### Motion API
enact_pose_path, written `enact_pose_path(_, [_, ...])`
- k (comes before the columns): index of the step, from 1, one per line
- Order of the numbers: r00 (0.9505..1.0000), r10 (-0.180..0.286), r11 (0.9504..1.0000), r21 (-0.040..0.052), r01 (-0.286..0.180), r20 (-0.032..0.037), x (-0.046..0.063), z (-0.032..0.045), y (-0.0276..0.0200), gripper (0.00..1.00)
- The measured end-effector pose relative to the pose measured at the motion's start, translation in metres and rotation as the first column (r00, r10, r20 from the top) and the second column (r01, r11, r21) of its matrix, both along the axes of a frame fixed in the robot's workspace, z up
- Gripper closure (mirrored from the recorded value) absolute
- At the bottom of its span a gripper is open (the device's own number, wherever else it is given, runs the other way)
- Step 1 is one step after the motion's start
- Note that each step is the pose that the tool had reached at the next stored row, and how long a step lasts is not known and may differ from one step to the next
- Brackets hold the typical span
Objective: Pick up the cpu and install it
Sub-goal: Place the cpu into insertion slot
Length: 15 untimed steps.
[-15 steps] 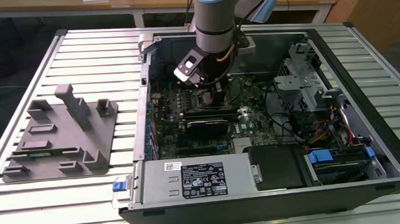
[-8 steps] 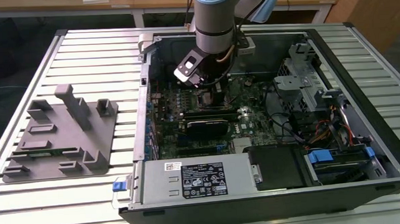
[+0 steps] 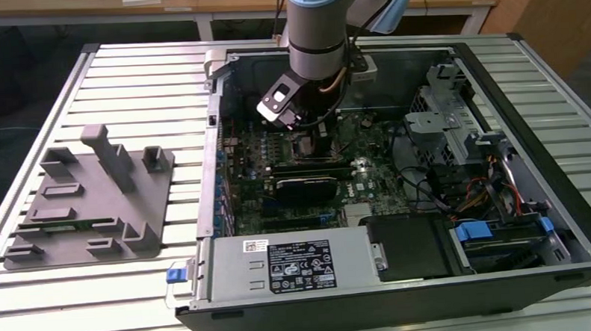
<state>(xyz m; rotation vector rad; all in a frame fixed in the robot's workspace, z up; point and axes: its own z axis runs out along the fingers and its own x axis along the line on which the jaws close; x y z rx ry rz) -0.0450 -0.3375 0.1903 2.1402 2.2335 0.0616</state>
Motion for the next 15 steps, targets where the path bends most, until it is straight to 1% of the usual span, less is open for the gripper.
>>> enact_pose_path(9, [1.0,0.0,1.0,0.0006,0.0,0.0002,0.0,-0.0002,0.0,0.45])
enact_pose_path(15, [0.9999,-0.014,0.9999,0.0006,0.014,0.0002,0.0001,-0.0002,0.0,0.45])
